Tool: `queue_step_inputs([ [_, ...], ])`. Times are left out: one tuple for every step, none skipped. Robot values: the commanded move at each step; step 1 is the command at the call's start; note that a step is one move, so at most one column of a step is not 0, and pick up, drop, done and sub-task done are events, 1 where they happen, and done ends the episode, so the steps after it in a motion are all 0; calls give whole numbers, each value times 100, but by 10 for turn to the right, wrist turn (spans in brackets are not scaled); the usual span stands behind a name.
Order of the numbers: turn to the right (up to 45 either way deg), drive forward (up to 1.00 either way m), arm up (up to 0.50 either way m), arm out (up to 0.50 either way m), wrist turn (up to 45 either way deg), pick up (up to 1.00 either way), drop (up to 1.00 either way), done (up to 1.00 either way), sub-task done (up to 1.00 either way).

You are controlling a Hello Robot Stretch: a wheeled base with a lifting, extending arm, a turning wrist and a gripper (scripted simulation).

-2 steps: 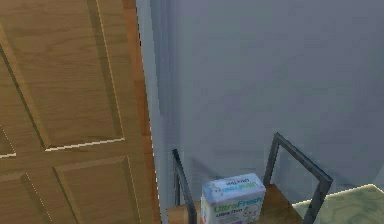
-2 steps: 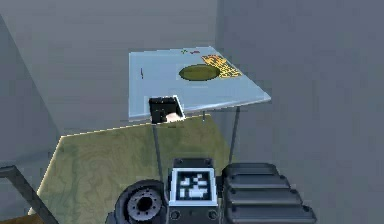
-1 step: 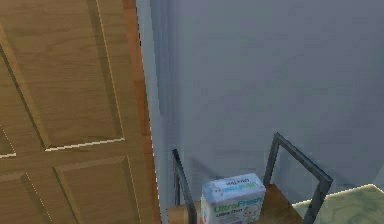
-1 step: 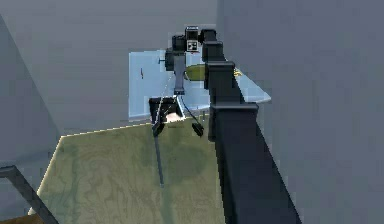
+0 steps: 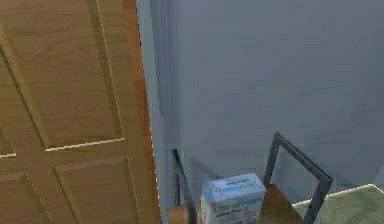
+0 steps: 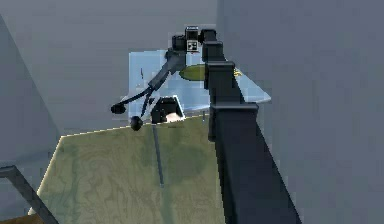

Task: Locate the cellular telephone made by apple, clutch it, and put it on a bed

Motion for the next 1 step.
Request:
queue_step_inputs([
  [0,0,0,0,450,0,0,0,0],
])
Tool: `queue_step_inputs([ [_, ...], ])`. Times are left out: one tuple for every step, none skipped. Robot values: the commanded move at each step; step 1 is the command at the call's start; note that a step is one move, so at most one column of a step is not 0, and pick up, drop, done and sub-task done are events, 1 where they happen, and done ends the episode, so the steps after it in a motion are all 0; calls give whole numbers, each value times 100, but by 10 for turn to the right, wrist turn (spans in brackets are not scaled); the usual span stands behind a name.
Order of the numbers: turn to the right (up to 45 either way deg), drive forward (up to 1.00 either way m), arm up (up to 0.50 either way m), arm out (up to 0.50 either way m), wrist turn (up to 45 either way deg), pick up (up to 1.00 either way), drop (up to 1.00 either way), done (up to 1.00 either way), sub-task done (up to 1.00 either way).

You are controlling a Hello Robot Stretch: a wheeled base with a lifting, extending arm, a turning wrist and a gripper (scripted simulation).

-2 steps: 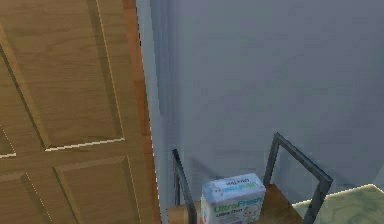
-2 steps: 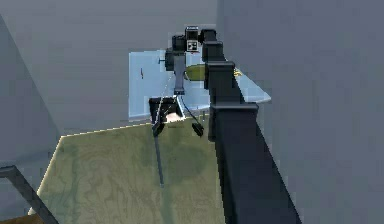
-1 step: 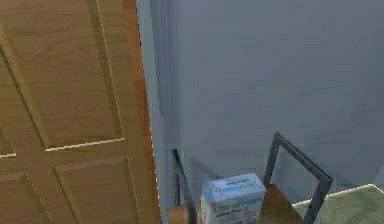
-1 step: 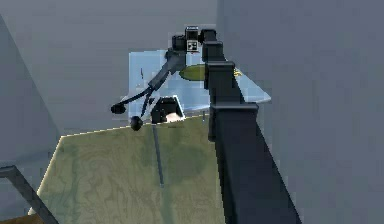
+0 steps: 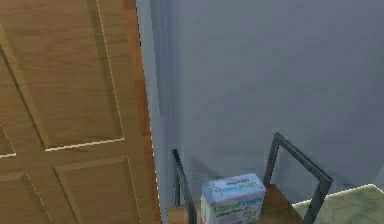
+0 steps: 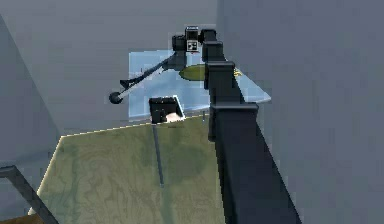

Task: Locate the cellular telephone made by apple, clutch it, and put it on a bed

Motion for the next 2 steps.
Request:
queue_step_inputs([
  [0,0,0,0,390,0,0,0,0],
  [0,0,-22,0,0,0,0,0,0],
])
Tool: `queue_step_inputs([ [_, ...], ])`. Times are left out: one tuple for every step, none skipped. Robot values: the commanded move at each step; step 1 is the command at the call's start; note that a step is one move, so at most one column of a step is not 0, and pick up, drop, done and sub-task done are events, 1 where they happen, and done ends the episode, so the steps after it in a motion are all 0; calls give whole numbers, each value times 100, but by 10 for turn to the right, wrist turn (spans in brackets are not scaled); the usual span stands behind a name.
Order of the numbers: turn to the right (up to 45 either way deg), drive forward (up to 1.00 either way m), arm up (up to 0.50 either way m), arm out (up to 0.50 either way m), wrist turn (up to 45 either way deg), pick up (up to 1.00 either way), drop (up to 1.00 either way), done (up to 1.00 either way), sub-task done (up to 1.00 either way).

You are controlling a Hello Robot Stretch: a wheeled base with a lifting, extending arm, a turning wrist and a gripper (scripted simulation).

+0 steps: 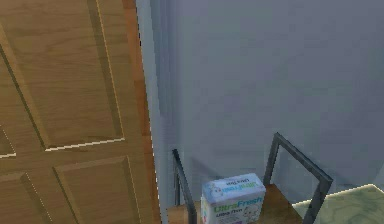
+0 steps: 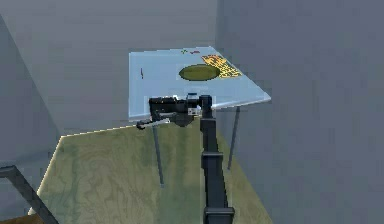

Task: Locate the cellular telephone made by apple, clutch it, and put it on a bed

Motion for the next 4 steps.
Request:
queue_step_inputs([
  [0,0,0,0,0,100,0,0,0],
  [0,0,10,0,0,0,0,0,0],
  [0,0,12,0,0,0,0,0,0],
  [0,0,0,0,-450,0,0,0,0],
])
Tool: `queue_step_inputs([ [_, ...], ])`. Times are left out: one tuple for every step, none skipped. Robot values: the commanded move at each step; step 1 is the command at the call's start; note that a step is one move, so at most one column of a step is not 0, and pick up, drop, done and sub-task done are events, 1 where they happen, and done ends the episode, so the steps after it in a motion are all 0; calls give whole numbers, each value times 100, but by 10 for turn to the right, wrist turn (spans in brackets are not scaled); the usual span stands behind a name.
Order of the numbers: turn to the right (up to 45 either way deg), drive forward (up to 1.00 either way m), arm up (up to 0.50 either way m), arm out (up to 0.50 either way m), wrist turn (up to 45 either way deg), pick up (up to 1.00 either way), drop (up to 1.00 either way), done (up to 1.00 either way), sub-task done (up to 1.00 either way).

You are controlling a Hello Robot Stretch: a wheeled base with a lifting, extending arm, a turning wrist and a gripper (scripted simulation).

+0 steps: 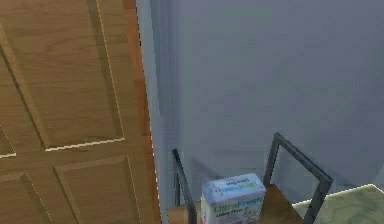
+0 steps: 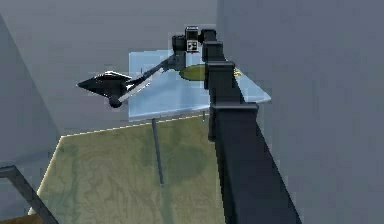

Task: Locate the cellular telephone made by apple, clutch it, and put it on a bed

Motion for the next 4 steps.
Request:
queue_step_inputs([
  [0,0,0,0,-330,0,0,0,0],
  [0,0,0,-48,0,0,0,0,0],
  [-450,0,0,0,0,0,0,0,0],
  [-450,0,0,0,0,0,0,0,0],
])
